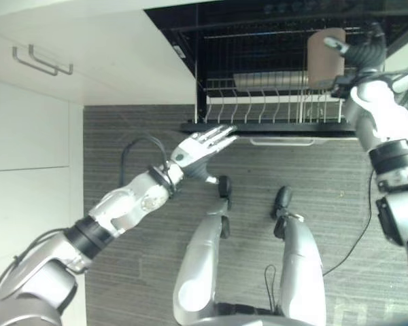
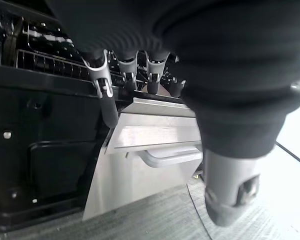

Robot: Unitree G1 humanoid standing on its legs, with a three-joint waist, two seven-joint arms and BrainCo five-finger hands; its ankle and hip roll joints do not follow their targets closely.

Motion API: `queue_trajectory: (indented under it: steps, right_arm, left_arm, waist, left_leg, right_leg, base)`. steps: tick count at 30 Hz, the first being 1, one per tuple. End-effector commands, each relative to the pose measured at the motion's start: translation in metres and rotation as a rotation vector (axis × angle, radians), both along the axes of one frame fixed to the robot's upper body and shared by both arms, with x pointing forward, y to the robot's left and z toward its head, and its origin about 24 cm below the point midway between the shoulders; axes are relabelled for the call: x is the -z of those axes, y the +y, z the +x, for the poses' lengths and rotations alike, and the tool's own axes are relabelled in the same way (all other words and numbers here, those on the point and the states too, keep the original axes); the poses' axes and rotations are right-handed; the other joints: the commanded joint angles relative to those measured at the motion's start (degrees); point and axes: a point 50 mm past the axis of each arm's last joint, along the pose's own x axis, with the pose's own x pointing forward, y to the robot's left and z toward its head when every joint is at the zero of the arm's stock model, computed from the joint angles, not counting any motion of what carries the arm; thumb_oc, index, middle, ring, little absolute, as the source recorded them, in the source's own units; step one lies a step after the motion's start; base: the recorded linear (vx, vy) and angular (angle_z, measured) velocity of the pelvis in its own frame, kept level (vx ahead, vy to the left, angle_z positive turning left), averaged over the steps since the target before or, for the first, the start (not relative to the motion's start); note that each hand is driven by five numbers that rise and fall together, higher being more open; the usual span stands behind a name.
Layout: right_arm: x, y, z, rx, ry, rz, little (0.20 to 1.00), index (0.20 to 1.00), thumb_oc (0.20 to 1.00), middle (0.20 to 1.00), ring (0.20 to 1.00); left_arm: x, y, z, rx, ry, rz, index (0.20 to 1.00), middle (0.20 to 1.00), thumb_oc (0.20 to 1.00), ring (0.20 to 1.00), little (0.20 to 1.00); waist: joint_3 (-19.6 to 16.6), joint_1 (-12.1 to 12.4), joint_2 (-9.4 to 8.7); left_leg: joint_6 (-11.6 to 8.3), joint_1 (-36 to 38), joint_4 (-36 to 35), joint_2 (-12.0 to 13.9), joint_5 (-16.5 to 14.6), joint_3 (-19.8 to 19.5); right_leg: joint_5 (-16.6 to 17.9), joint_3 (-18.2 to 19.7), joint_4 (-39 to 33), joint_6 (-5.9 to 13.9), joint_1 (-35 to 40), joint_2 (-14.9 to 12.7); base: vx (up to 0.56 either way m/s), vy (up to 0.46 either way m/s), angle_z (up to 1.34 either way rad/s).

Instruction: Place the dishes in the dishwasher.

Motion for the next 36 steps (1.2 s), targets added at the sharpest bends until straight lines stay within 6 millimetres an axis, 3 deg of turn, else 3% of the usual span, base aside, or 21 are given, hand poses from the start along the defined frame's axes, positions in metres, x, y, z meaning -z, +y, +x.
queue_trajectory:
  steps: [1, 2, 3, 7, 10, 11, 12, 13, 15, 19, 21, 24, 25, 27, 36]
  right_arm:
    - [-0.014, 0.011, -0.024, -0.166, -0.181, 0.109, 1.0, 1.0, 1.0, 1.0, 1.0]
    - [-0.01, 0.012, -0.025, -0.178, -0.18, 0.112, 1.0, 1.0, 1.0, 1.0, 1.0]
    - [0.014, 0.016, -0.032, -0.227, -0.167, 0.135, 1.0, 1.0, 1.0, 1.0, 1.0]
    - [0.056, 0.022, -0.045, -0.29, -0.127, 0.19, 1.0, 1.0, 1.0, 1.0, 1.0]
    - [0.091, 0.031, -0.067, -0.328, -0.145, 0.195, 1.0, 1.0, 1.0, 1.0, 1.0]
    - [0.097, 0.034, -0.077, -0.349, -0.177, 0.18, 1.0, 1.0, 1.0, 1.0, 1.0]
    - [0.112, 0.036, -0.099, -0.435, -0.204, 0.189, 1.0, 1.0, 1.0, 1.0, 1.0]
    - [0.115, 0.037, -0.104, -0.471, -0.206, 0.194, 1.0, 1.0, 1.0, 1.0, 1.0]
    - [0.146, 0.049, -0.133, -0.646, -0.109, 0.238, 1.0, 1.0, 1.0, 1.0, 1.0]
    - [0.163, 0.053, -0.144, -0.731, -0.085, 0.204, 1.0, 1.0, 1.0, 1.0, 1.0]
    - [0.164, 0.054, -0.148, -0.767, -0.103, 0.209, 1.0, 1.0, 1.0, 1.0, 1.0]
    - [0.159, 0.053, -0.149, -0.773, -0.15, 0.214, 1.0, 1.0, 1.0, 1.0, 1.0]
    - [0.157, 0.05, -0.149, -0.729, -0.176, 0.237, 1.0, 1.0, 1.0, 1.0, 1.0]
    - [0.156, 0.041, -0.145, -0.663, -0.189, 0.298, 1.0, 1.0, 1.0, 1.0, 1.0]
    - [0.171, 0.042, -0.124, -0.583, -0.083, 0.174, 1.0, 1.0, 1.0, 1.0, 1.0]
  left_arm:
    - [0.03, 0.0, -0.02, 0.017, 0.011, -0.056, 1.0, 1.0, 1.0, 1.0, 1.0]
    - [0.03, 0.001, -0.021, 0.01, 0.006, -0.063, 1.0, 1.0, 1.0, 1.0, 1.0]
    - [0.029, 0.007, -0.02, -0.022, -0.016, -0.096, 1.0, 1.0, 1.0, 1.0, 1.0]
    - [0.025, 0.015, -0.019, -0.089, -0.036, -0.163, 1.0, 1.0, 1.0, 1.0, 1.0]
    - [0.019, 0.028, -0.018, -0.157, -0.057, -0.258, 1.0, 1.0, 1.0, 1.0, 1.0]
    - [0.016, 0.032, -0.019, -0.18, -0.078, -0.303, 1.0, 1.0, 1.0, 1.0, 1.0]
    - [0.012, 0.042, -0.022, -0.221, -0.134, -0.394, 1.0, 1.0, 1.0, 1.0, 1.0]
    - [0.011, 0.044, -0.024, -0.228, -0.16, -0.431, 1.0, 1.0, 1.0, 1.0, 1.0]
    - [0.018, 0.062, -0.042, -0.272, -0.233, -0.641, 1.0, 1.0, 1.0, 1.0, 1.0]
    - [0.028, 0.069, -0.06, -0.27, -0.238, -0.803, 1.0, 1.0, 1.0, 1.0, 1.0]
    - [0.032, 0.067, -0.064, -0.232, -0.148, -0.918, 1.0, 1.0, 1.0, 1.0, 1.0]
    - [0.034, 0.059, -0.063, -0.07, 0.147, -1.168, 1.0, 1.0, 1.0, 1.0, 1.0]
    - [0.043, 0.051, -0.063, -0.003, 0.327, -1.306, 1.0, 1.0, 1.0, 1.0, 1.0]
    - [0.055, 0.039, -0.064, 0.061, 0.461, -1.443, 1.0, 1.0, 1.0, 1.0, 1.0]
    - [0.052, 0.034, -0.04, 0.135, 0.555, -1.509, 1.0, 1.0, 1.0, 1.0, 1.0]
  waist:
    - [-1.37, -1.02, -0.02]
    - [-1.37, -1.13, -0.16]
    - [-1.37, -1.77, -0.72]
    - [-1.37, -2.94, -1.52]
    - [-1.37, -4.41, -2.37]
    - [-1.37, -4.92, -2.75]
    - [-1.66, -5.77, -3.3]
    - [-2.33, -5.89, -3.41]
    - [-7.37, -6.55, -4.37]
    - [-12.16, -5.85, -5.08]
    - [-15.08, -5.19, -5.75]
    - [-17.27, -4.5, -6.43]
    - [-18.4, -4.29, -6.75]
    - [-20.01, -4.38, -6.81]
    - [-23.49, -4.26, -6.07]
  left_leg:
    - [-0.3, 2.28, 0.66, 0.94, -6.7, 2.32]
    - [-0.29, 2.79, 0.32, 0.96, -6.66, 2.39]
    - [-0.27, 5.84, -1.82, 0.9, -6.33, 3.01]
    - [-0.13, 11.87, -4.33, 0.88, -6.26, 3.75]
    - [0.05, 17.68, -5.14, 1.19, -6.9, 4.26]
    - [0.02, 19.41, -5.46, 1.39, -7.02, 4.6]
    - [-0.13, 23.75, -6.76, 1.74, -7.15, 5.01]
    - [-0.18, 24.48, -7.2, 1.81, -7.16, 5.11]
    - [-0.85, 29.43, -10.89, 2.46, -6.4, 6.34]
    - [-1.28, 32.67, -13.48, 2.77, -5.61, 6.81]
    - [-1.59, 34.6, -15.34, 3.06, -5.22, 6.87]
    - [-1.77, 36.26, -16.33, 3.33, -5.39, 6.5]
    - [-1.91, 37.23, -16.54, 3.6, -5.64, 6.45]
    - [-2.0, 38.91, -16.98, 3.78, -6.27, 6.42]
    - [-2.89, 41.74, -17.12, 4.36, -7.07, 5.03]
  right_leg:
    - [0.27, 1.76, -5.91, 4.82, 4.6, -1.41]
    - [0.32, 1.67, -6.2, 4.9, 5.1, -1.45]
    - [1.03, 1.35, -8.38, 5.37, 8.03, -1.59]
    - [1.47, 0.74, -11.22, 5.84, 13.93, -1.77]
    - [1.05, 0.56, -12.33, 6.02, 19.44, -1.84]
    - [0.95, 0.42, -12.88, 6.04, 21.19, -1.78]
    - [0.65, 0.04, -14.61, 6.06, 25.72, -1.33]
    - [0.54, -0.12, -15.1, 6.09, 26.48, -1.2]
    - [0.61, -1.66, -19.22, 5.96, 32.03, -0.36]
    - [1.1, -3.41, -21.51, 5.95, 35.68, 0.25]
    - [1.49, -4.54, -23.03, 6.09, 37.89, 0.62]
    - [1.57, -5.34, -24.1, 6.02, 39.95, 1.12]
    - [1.69, -5.44, -24.77, 5.83, 41.11, 1.52]
    - [1.95, -5.45, -25.93, 5.66, 42.65, 2.05]
    - [1.55, -5.59, -28.24, 4.63, 46.3, 3.4]
  base:
    - [-0.03, 0.006, -0.09]
    - [-0.03, -0.039, -0.19]
    - [-0.02, -0.049, -0.26]
    - [-0.01, -0.047, -0.19]
    - [0.03, -0.036, -0.04]
    - [0.03, -0.054, -0.06]
    - [0.03, -0.052, -0.08]
    - [0.1, -0.075, -0.07]
    - [0.1, -0.074, 0.0]
    - [0.04, -0.068, 0.01]
    - [0.02, -0.097, 0.14]
    - [-0.06, -0.083, 0.09]
    - [-0.05, -0.065, 0.14]
    - [-0.07, -0.063, 0.14]
    - [-0.03, -0.039, -0.01]
